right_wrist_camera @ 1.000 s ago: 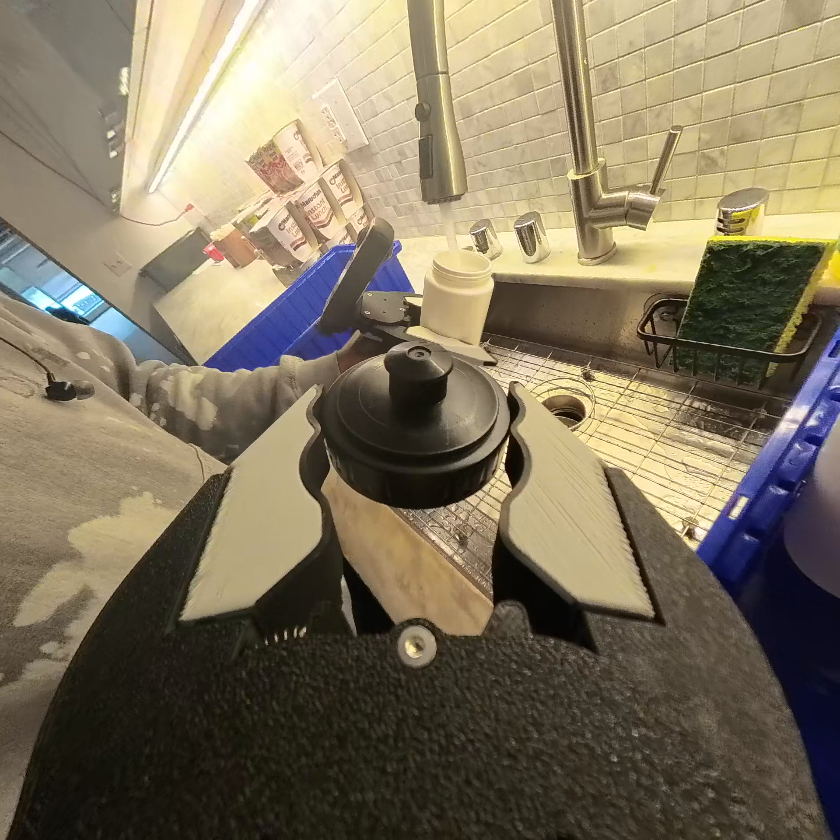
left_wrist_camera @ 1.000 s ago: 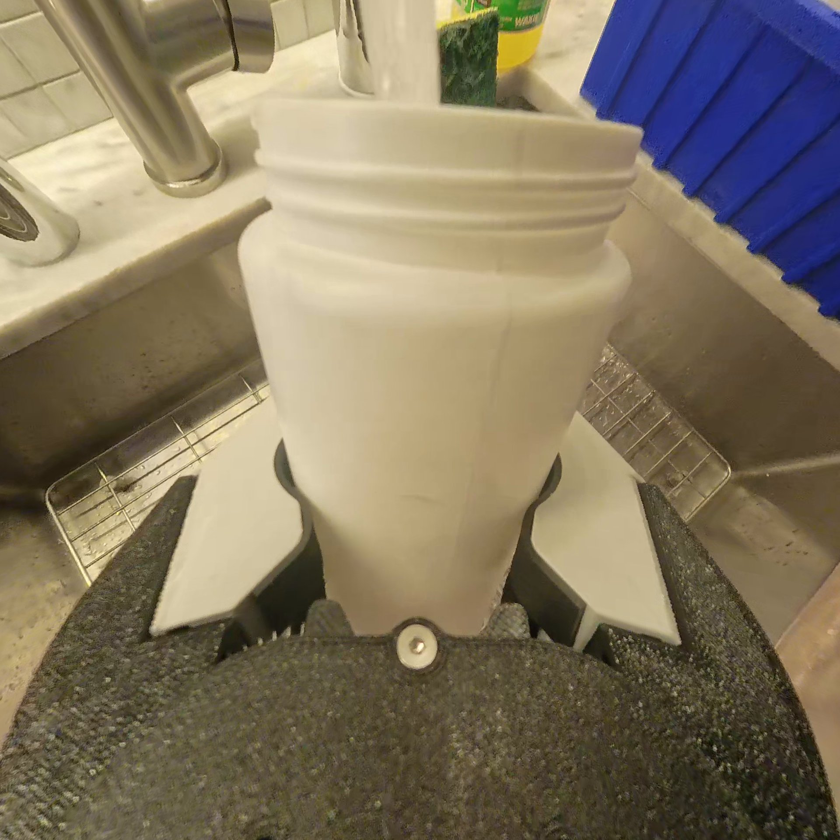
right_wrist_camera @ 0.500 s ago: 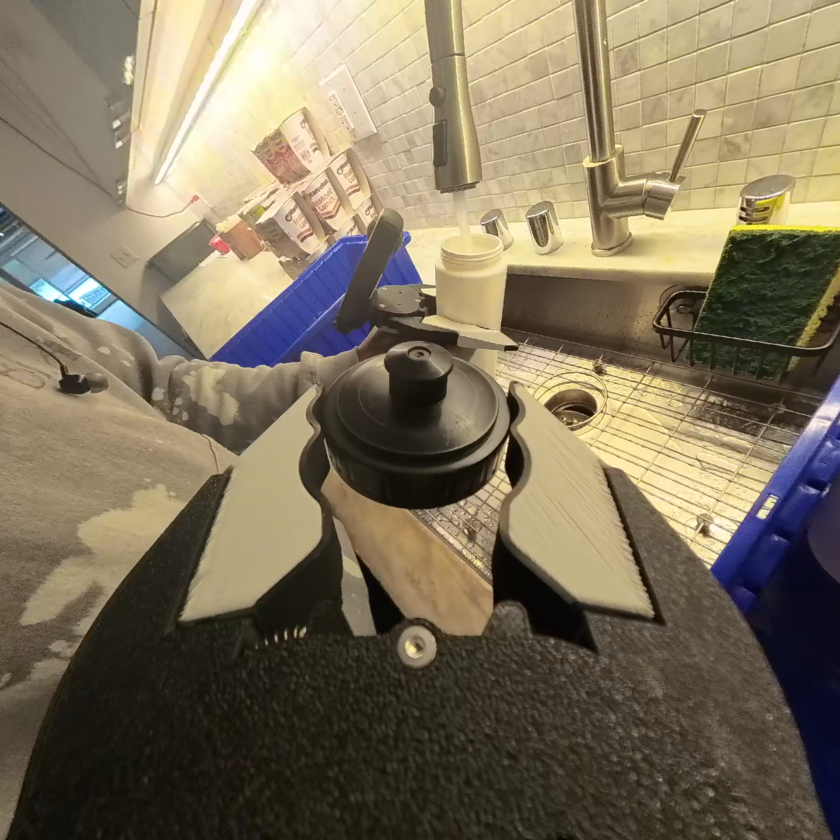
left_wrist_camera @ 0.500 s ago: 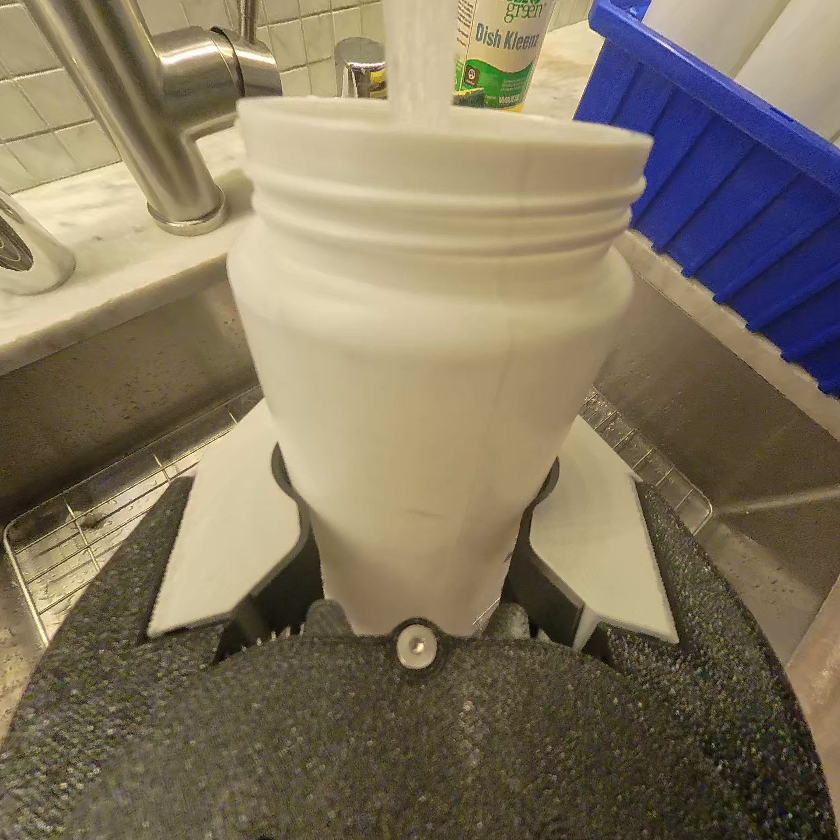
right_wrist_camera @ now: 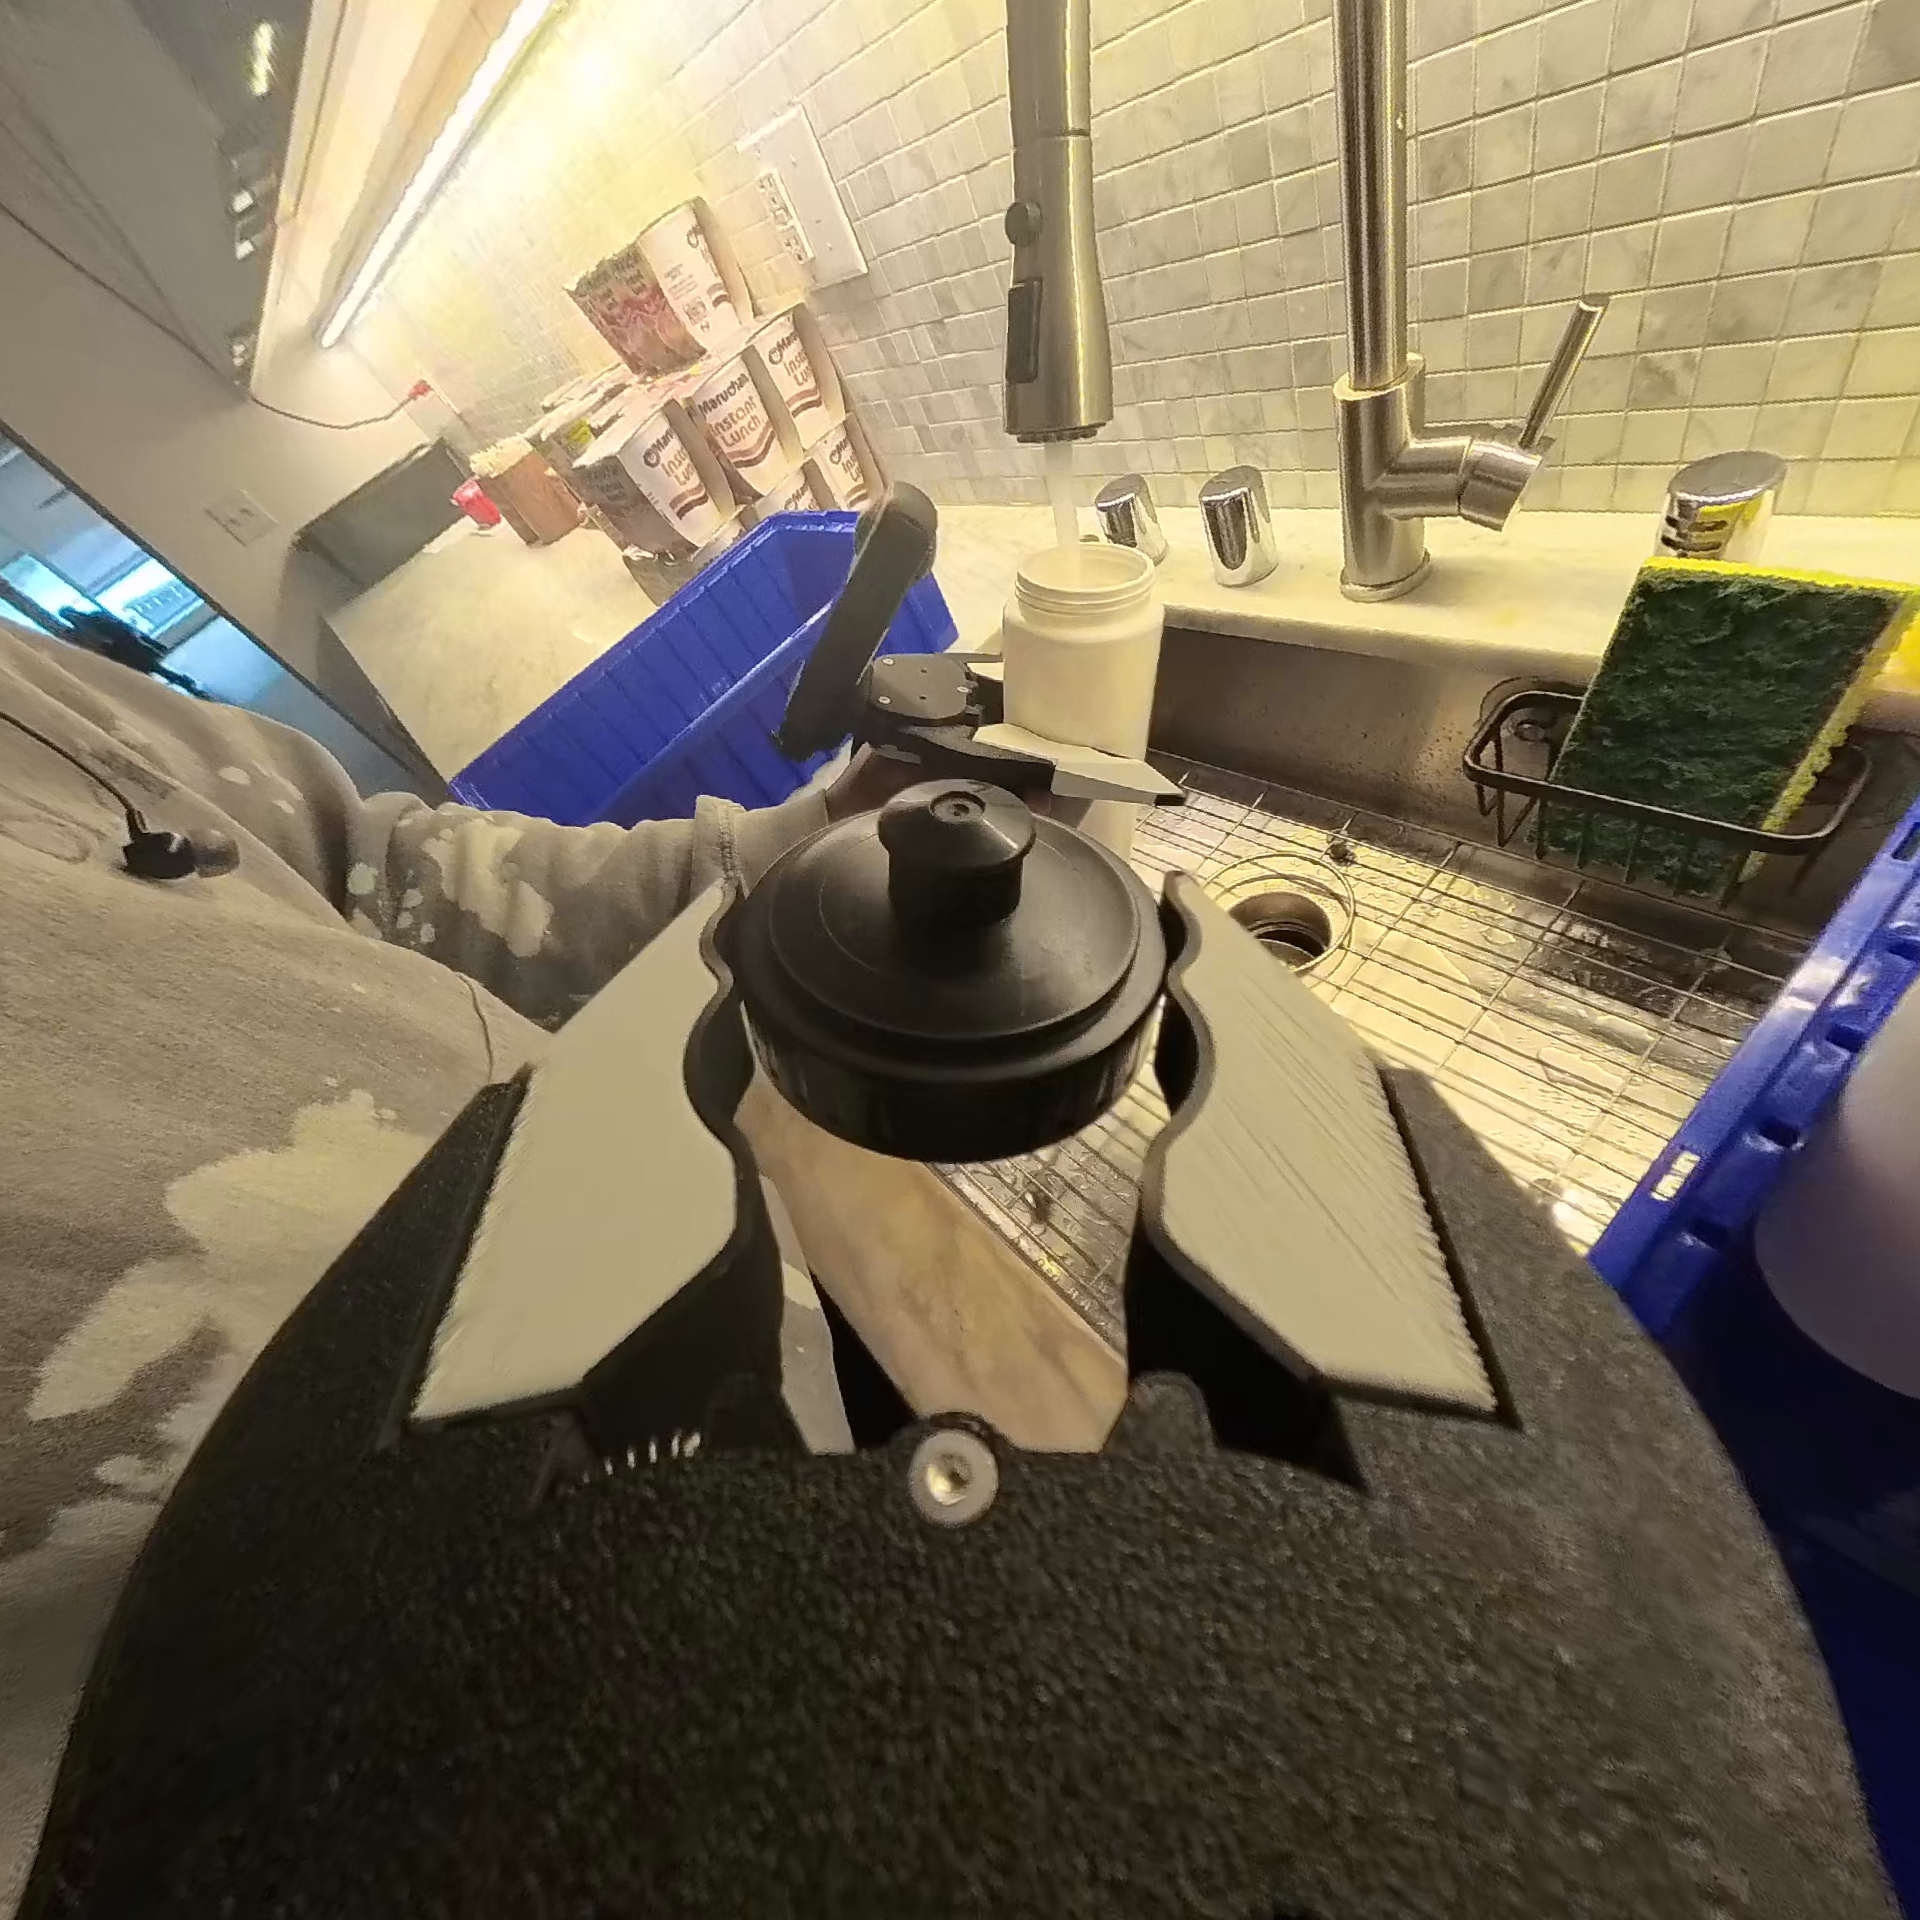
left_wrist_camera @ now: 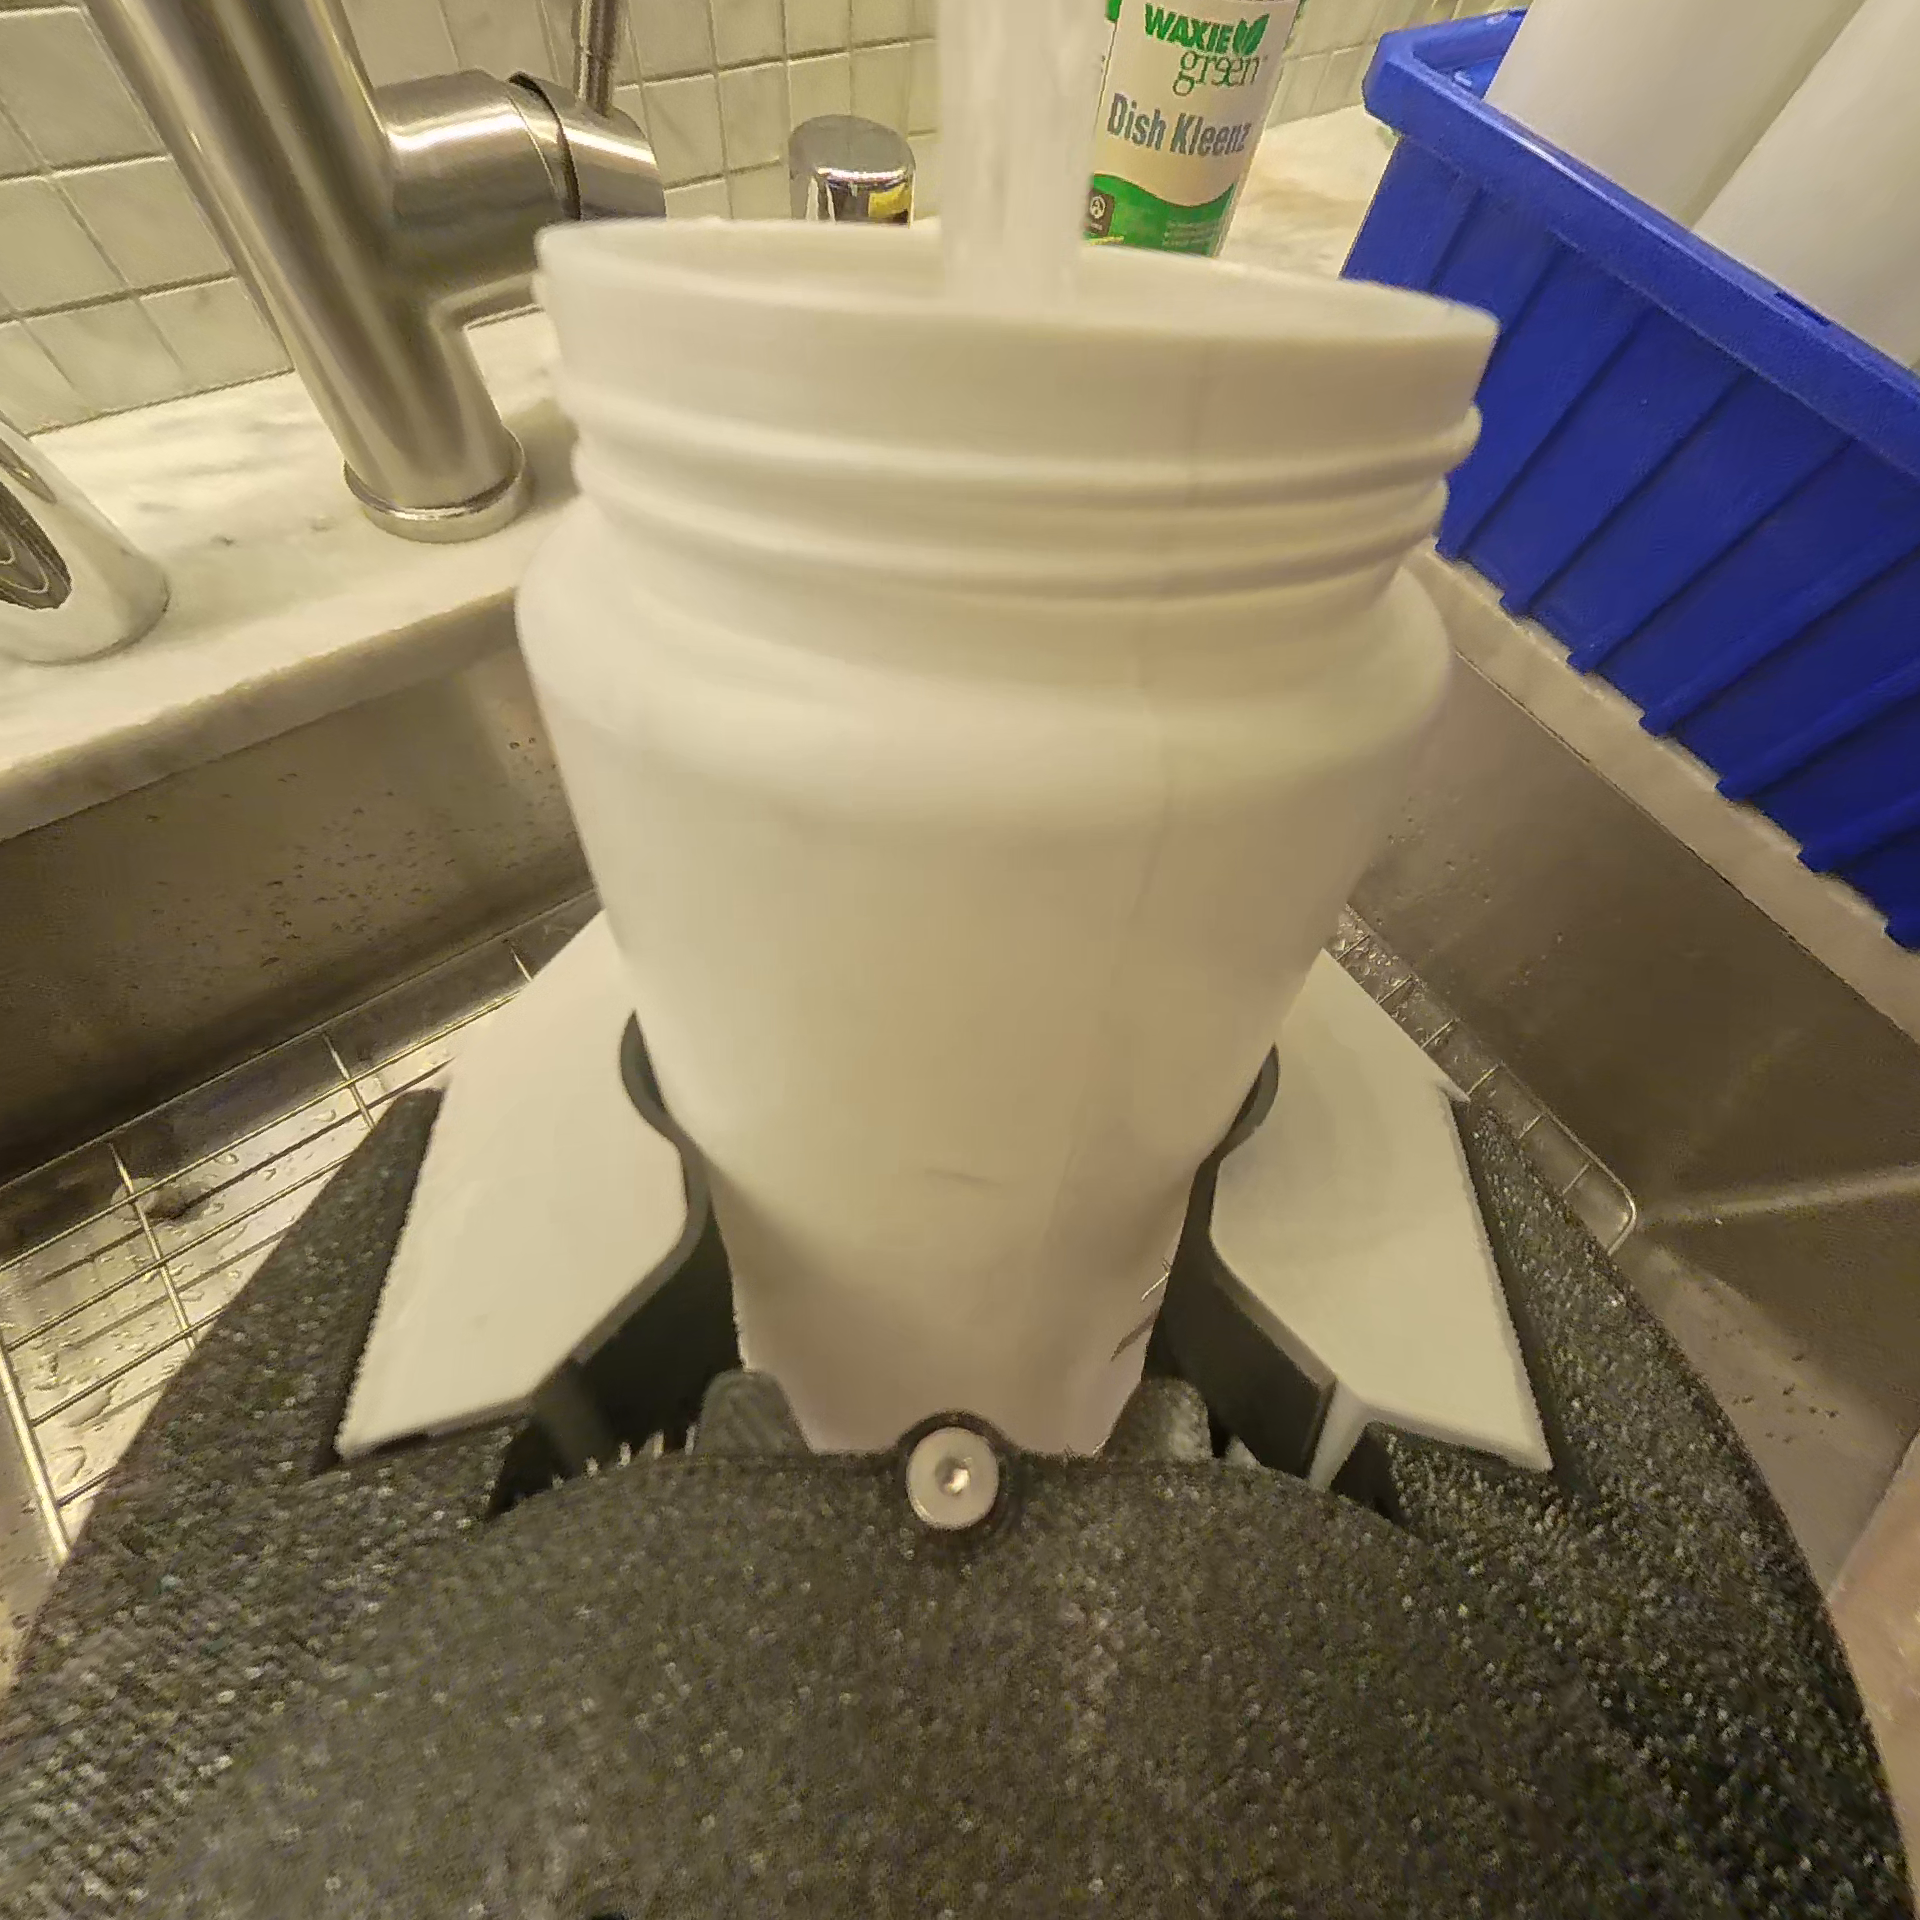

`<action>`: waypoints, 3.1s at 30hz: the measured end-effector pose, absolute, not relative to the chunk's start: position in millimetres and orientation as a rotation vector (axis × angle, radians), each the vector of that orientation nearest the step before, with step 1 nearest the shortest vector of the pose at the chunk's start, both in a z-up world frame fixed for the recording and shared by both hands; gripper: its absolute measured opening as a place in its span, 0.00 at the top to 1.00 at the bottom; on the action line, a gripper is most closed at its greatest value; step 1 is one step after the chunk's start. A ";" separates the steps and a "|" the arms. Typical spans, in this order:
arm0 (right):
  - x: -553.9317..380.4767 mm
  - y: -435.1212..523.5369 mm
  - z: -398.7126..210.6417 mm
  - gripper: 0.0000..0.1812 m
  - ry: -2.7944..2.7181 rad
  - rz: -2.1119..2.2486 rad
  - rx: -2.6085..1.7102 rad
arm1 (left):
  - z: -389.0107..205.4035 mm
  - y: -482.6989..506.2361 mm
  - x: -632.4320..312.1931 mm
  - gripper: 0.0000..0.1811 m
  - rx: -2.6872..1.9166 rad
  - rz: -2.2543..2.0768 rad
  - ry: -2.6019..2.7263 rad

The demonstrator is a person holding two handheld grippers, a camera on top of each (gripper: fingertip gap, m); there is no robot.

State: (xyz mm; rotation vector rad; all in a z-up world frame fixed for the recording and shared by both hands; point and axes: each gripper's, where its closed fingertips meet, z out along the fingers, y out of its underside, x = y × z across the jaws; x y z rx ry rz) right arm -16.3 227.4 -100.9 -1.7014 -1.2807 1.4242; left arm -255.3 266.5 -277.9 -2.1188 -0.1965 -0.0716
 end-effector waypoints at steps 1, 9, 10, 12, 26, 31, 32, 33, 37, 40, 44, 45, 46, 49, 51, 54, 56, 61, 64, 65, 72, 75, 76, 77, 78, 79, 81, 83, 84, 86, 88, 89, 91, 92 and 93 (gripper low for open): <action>-16.6 227.7 -100.9 0.57 -1.287 1.413 -1.697 | -278.3 266.8 -255.4 0.42 -2.118 -0.072 -0.199; -15.6 230.7 -98.0 0.57 -1.274 1.394 -1.683 | -279.5 267.5 -255.4 0.42 -2.114 -0.074 -0.208; -15.4 231.3 -98.2 0.57 -1.274 1.387 -1.683 | -279.9 267.5 -255.3 0.42 -2.115 -0.075 -0.208; -15.2 231.4 -99.6 0.57 -1.280 1.376 -1.689 | -280.1 267.5 -255.1 0.42 -2.116 -0.077 -0.207; -16.8 242.1 -123.9 0.57 -1.335 1.107 -1.719 | -280.0 266.6 -254.8 0.42 -2.120 -0.082 -0.204; -19.1 243.7 -128.2 0.57 -1.348 1.035 -1.715 | -281.0 266.1 -255.7 0.42 -2.122 -0.079 -0.204; -19.6 243.8 -128.5 0.57 -1.346 1.029 -1.713 | -281.3 266.1 -256.1 0.42 -2.123 -0.078 -0.204; -20.0 243.9 -128.9 0.57 -1.345 1.023 -1.713 | -281.7 266.2 -256.6 0.42 -2.124 -0.077 -0.206; -21.2 244.6 -129.7 0.57 -1.342 1.010 -1.716 | -283.4 266.5 -258.6 0.42 -2.127 -0.070 -0.204; -21.8 244.7 -130.5 0.57 -1.345 1.007 -1.719 | -283.6 266.8 -259.7 0.42 -2.127 -0.072 -0.206; -23.8 244.9 -131.8 0.57 -1.350 1.004 -1.721 | -283.6 267.6 -260.2 0.42 -2.126 -0.071 -0.207; -24.5 245.1 -132.1 0.57 -1.351 0.999 -1.720 | -283.7 267.7 -260.2 0.42 -2.126 -0.071 -0.207; -25.4 245.1 -132.1 0.57 -1.353 0.998 -1.718 | -283.9 267.8 -260.1 0.42 -2.127 -0.071 -0.207; -28.3 245.6 -131.3 0.57 -1.346 0.999 -1.715 | -284.8 268.2 -259.8 0.42 -2.129 -0.073 -0.208; -29.8 246.9 -130.7 0.57 -1.335 0.997 -1.713 | -285.7 268.4 -259.2 0.42 -2.131 -0.077 -0.208; -31.0 248.4 -130.1 0.57 -1.327 0.996 -1.712 | -287.5 268.7 -258.2 0.42 -2.134 -0.083 -0.208; -31.2 249.5 -130.1 0.57 -1.325 0.993 -1.714 | -288.2 268.8 -257.5 0.42 -2.134 -0.087 -0.209; -31.5 252.3 -129.8 0.57 -1.310 0.992 -1.717 | -288.8 269.2 -257.5 0.42 -2.132 -0.089 -0.210; -31.3 253.6 -129.8 0.57 -1.303 0.989 -1.717 | -288.5 269.3 -257.5 0.42 -2.131 -0.088 -0.206; -31.4 253.7 -129.8 0.57 -1.302 0.989 -1.717 | -288.6 269.3 -257.5 0.42 -2.131 -0.089 -0.207; -32.4 255.3 -131.1 0.57 -1.293 0.969 -1.719 | -288.2 267.6 -258.4 0.42 -2.129 -0.091 -0.214; -31.7 256.3 -133.2 0.57 -1.290 0.951 -1.727 | -288.5 266.6 -258.7 0.42 -2.128 -0.090 -0.216; -31.2 256.9 -134.0 0.57 -1.288 0.941 -1.731 | -288.5 266.4 -258.6 0.42 -2.129 -0.089 -0.215; -30.9 256.6 -134.8 0.57 -1.290 0.936 -1.733 | -288.6 266.1 -258.4 0.42 -2.129 -0.088 -0.214; -30.6 257.0 -135.4 0.57 -1.286 0.930 -1.736 | -288.5 265.9 -258.4 0.42 -2.129 -0.086 -0.214; -30.1 257.5 -136.5 0.57 -1.281 0.922 -1.742 | -288.4 265.8 -258.4 0.42 -2.128 -0.087 -0.216; -29.6 259.0 -138.1 0.57 -1.266 0.908 -1.749 | -288.6 265.5 -258.5 0.42 -2.129 -0.093 -0.223; -30.5 257.0 -137.9 0.57 -1.252 0.920 -1.751 | -288.9 265.2 -258.5 0.42 -2.130 -0.091 -0.221; -31.2 255.5 -138.7 0.57 -1.248 0.921 -1.756 | -288.9 265.1 -258.7 0.42 -2.131 -0.090 -0.223; -32.9 250.6 -141.3 0.57 -1.256 0.910 -1.761 | -288.7 265.1 -259.2 0.42 -2.129 -0.092 -0.228; -35.4 246.4 -143.0 0.57 -1.232 0.896 -1.774 | -288.3 265.2 -259.7 0.42 -2.129 -0.089 -0.230; -36.8 244.4 -144.2 0.57 -1.207 0.889 -1.789 | -287.9 265.4 -259.9 0.42 -2.128 -0.088 -0.230; -39.3 239.6 -147.2 0.56 -1.162 0.862 -1.810 | -287.4 266.0 -260.3 0.42 -2.126 -0.087 -0.232; -40.6 236.3 -148.4 0.57 -1.146 0.854 -1.817 | -287.2 266.3 -260.3 0.42 -2.125 -0.087 -0.232; -42.3 232.4 -148.9 0.57 -1.128 0.854 -1.821 | -287.0 266.4 -260.5 0.42 -2.124 -0.087 -0.233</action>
